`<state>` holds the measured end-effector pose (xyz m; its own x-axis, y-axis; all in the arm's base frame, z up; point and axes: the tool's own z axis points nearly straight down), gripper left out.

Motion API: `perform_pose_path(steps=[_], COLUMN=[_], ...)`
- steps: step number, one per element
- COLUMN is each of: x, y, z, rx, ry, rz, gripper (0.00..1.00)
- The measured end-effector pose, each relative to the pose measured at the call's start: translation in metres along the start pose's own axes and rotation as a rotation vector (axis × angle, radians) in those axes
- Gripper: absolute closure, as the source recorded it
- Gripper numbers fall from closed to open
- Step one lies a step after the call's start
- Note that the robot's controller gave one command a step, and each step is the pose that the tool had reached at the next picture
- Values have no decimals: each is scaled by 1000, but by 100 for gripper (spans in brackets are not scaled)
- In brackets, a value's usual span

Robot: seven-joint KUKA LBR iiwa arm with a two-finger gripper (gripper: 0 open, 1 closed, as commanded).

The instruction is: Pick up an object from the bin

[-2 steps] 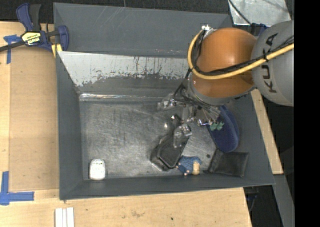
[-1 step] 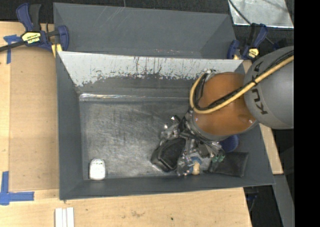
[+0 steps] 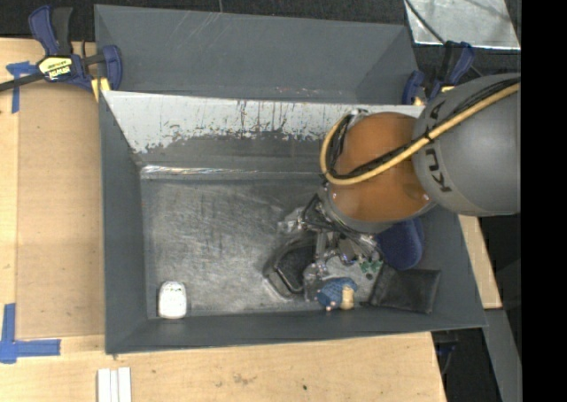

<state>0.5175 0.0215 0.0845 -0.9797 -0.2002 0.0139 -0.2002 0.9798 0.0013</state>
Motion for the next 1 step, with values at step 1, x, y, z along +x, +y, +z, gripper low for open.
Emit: perform_pose_path(steps=[1], x=[1], y=[0], z=[-1], rx=[-1], ry=[1], rz=[2], gripper=[100])
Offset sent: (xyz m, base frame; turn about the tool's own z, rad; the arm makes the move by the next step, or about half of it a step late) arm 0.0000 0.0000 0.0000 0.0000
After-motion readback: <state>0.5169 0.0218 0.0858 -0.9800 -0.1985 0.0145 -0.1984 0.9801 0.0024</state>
